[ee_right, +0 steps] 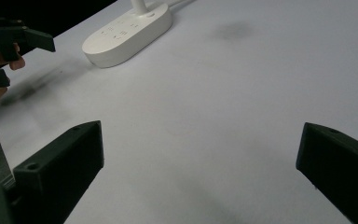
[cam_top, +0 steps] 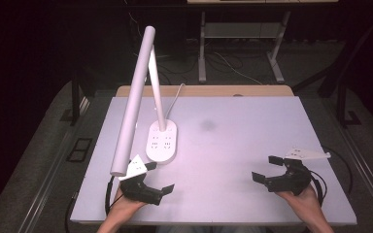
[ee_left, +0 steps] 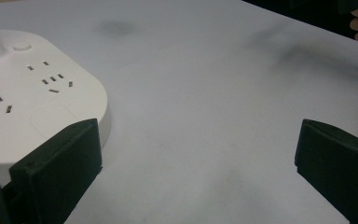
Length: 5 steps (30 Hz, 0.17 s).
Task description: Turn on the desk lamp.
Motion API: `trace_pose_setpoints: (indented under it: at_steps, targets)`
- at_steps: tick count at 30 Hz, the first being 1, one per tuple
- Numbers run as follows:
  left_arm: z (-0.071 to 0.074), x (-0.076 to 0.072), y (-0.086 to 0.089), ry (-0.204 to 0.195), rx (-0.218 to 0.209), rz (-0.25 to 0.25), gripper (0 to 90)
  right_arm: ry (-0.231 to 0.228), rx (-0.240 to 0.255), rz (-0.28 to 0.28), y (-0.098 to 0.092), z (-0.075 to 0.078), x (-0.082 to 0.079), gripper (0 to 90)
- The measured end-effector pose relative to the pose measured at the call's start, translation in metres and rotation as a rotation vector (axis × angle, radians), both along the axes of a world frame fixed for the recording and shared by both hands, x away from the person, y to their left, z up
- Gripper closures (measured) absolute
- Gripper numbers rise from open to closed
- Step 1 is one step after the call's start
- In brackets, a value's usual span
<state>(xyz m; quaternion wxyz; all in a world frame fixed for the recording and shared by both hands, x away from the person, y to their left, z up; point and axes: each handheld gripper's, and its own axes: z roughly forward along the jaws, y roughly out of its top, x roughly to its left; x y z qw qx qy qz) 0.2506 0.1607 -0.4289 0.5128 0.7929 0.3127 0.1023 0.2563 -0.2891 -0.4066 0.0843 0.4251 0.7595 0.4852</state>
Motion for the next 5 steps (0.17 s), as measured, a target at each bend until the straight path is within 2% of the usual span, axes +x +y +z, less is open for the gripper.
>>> trace_pose_setpoints:
  at_steps: [5]
  targets:
    - [-0.0004,0.0007,-0.0001,0.001,-0.002,0.004,0.0,-0.007,0.012,-0.012,-0.0026,-0.0044,-0.0070,0.3]
